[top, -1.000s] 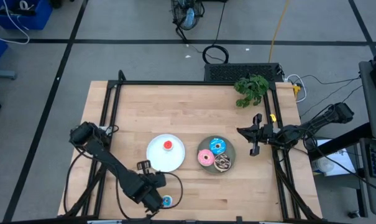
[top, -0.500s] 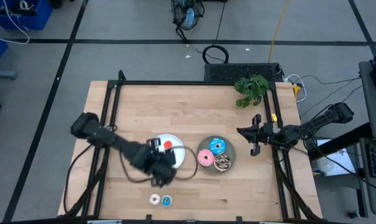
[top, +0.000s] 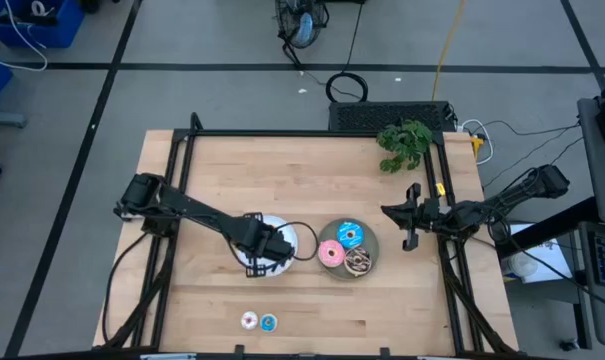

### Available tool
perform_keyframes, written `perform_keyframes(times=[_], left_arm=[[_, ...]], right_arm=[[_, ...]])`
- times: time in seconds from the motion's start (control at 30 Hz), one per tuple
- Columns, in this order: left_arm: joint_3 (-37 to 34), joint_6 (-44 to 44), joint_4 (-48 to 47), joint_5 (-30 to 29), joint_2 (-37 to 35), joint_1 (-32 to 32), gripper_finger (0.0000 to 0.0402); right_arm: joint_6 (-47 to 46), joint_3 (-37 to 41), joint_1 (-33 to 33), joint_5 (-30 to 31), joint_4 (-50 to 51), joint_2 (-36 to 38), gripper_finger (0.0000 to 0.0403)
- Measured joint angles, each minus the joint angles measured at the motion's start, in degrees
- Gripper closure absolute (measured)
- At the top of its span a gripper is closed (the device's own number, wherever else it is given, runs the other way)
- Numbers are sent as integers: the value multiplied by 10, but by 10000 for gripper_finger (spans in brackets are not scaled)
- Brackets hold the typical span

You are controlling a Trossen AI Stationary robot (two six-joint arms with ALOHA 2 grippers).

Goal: Pick & Place donuts
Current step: Put the small brown donut on the white plate

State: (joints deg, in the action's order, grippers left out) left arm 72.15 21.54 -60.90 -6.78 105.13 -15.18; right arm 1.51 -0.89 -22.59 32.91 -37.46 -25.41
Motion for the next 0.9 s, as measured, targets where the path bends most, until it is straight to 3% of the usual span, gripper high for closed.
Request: perform_keyframes(times=[0.2,0.6,0.9], left_arm=[[-48,-3,54,27,-1,42,391],[-50,15,66,39,-1,49,368],[-50,9,60,38,-1,49,275]], right_arm=[[11,0,0,0,0,0,403],[11,0,0,0,0,0,403],[11,0,0,0,0,0,403]])
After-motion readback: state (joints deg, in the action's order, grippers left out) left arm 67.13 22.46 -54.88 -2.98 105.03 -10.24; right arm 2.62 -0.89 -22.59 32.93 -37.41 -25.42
